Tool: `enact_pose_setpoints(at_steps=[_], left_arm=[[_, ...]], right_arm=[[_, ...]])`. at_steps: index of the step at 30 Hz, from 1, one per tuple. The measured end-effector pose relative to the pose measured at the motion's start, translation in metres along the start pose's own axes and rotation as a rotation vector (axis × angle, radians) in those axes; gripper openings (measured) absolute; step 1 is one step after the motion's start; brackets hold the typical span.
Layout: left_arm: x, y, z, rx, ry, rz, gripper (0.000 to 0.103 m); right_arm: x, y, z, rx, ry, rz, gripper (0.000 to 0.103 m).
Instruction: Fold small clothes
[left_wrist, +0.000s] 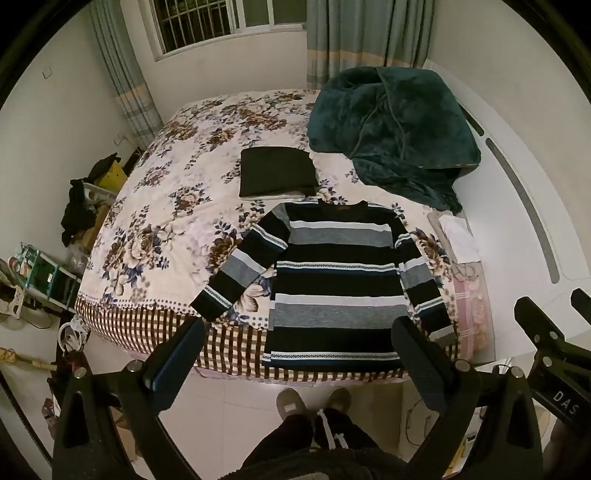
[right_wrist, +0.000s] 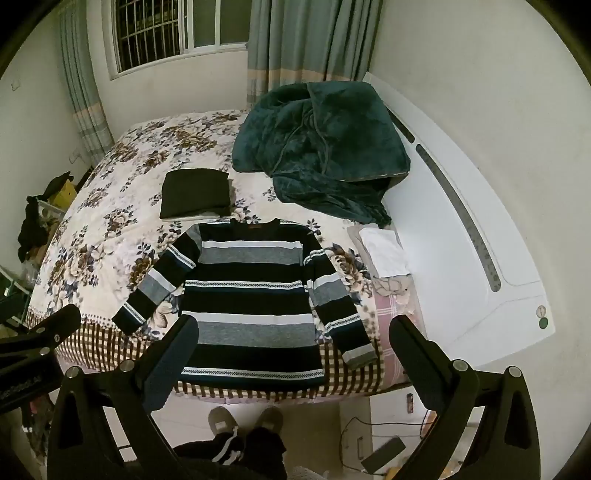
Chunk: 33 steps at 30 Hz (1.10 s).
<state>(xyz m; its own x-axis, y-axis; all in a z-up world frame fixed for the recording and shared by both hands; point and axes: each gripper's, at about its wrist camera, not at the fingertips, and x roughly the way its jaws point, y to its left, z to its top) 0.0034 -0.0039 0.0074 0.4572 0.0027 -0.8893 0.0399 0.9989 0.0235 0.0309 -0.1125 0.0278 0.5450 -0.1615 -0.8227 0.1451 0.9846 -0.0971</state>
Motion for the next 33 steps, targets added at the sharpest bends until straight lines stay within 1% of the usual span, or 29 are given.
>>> enact_pose_setpoints(at_steps=[8, 20, 33], left_arm=[[-0.006, -0.01, 0.012, 0.003, -0.003, 0.002, 0.103], [-0.009, -0.007, 0.009, -0.003, -0.007, -0.009, 0.103], [-0.01, -0.009, 0.01, -0.004, -0.015, -0.008, 0.103]], right_arm=[[-0.001, 0.0, 0.002, -0.002, -0.006, -0.001, 0.103], [-0.002, 0.002, 0.003, -0.009, -0.015, -0.003, 0.103], [-0.011, 0.003, 0.013, -0.009, -0.019, 0.001, 0.103]])
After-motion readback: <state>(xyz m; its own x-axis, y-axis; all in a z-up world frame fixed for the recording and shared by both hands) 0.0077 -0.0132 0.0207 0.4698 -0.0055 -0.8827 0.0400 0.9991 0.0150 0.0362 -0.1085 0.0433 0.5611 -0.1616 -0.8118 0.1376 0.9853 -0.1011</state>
